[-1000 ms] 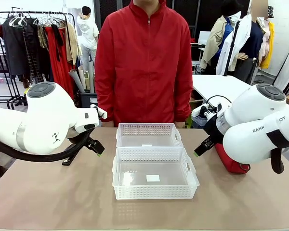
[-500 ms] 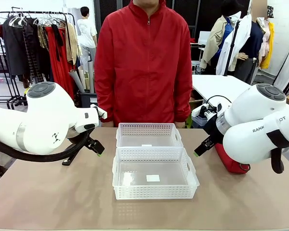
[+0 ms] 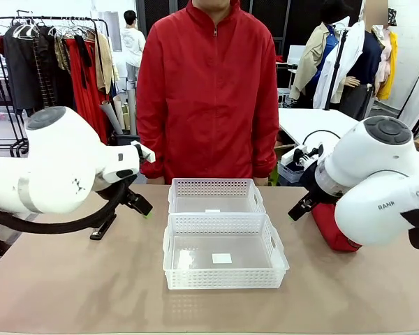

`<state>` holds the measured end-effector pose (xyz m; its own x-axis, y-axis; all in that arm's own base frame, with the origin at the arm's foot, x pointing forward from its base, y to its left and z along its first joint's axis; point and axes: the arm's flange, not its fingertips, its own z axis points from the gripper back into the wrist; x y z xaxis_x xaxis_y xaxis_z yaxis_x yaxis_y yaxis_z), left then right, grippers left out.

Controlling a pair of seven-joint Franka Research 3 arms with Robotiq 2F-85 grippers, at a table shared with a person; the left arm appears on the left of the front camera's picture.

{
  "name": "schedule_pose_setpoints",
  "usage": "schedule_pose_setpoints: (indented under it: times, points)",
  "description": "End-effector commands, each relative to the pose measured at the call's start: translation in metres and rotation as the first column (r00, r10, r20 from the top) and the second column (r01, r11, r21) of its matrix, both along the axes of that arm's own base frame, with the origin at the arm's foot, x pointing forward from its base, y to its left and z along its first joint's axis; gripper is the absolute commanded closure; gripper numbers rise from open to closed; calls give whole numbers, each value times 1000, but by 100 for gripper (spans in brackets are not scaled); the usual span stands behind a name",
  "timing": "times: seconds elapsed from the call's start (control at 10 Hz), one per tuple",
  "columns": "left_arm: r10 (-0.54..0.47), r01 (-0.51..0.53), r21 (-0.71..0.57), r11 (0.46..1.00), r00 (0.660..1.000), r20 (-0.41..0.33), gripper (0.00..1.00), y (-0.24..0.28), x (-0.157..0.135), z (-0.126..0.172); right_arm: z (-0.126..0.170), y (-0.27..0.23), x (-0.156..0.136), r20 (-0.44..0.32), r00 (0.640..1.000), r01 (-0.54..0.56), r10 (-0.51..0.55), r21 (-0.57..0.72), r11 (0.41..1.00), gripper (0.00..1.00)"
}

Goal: Distribute items into two baskets.
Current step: Pick up the Pencil pouch that the person points to.

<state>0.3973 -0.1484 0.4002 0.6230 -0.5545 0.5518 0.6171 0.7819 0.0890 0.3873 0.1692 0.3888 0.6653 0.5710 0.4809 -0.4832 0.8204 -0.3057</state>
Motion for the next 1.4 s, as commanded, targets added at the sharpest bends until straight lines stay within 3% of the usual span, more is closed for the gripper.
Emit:
schedule_pose_setpoints:
  times: [0.0, 0.2, 0.3, 0.4, 1.1, 1.3]
  points:
    - [-71, 72, -80, 994, 997, 10, 0, 40, -40, 1, -4, 35, -26, 31, 996, 90, -87, -78, 993, 0]
    - [-39, 40, -87, 995, 999, 5, 0, 52, -48, 6, -1, 47, -38, 11, 995, 101, -100, -70, 992, 0]
    - [-39, 39, -54, 998, 999, 2, 0, 52, -50, 8, 7, 27, -22, 19, 998, 54, -53, -62, 997, 0]
    - [-30, 31, -71, 997, 999, 10, 0, 25, -3, 29, 7, 27, -22, 19, 998, 54, -53, -62, 997, 0]
    - [-42, 42, -59, 997, 999, 2, 0, 24, -6, 31, 6, 26, -23, 6, 997, 72, -72, -62, 995, 0]
    - [-142, 128, -129, 983, 984, -107, 0, 39, -14, 51, 35, 17, 0, -87, 990, 119, -110, 96, 988, 0]
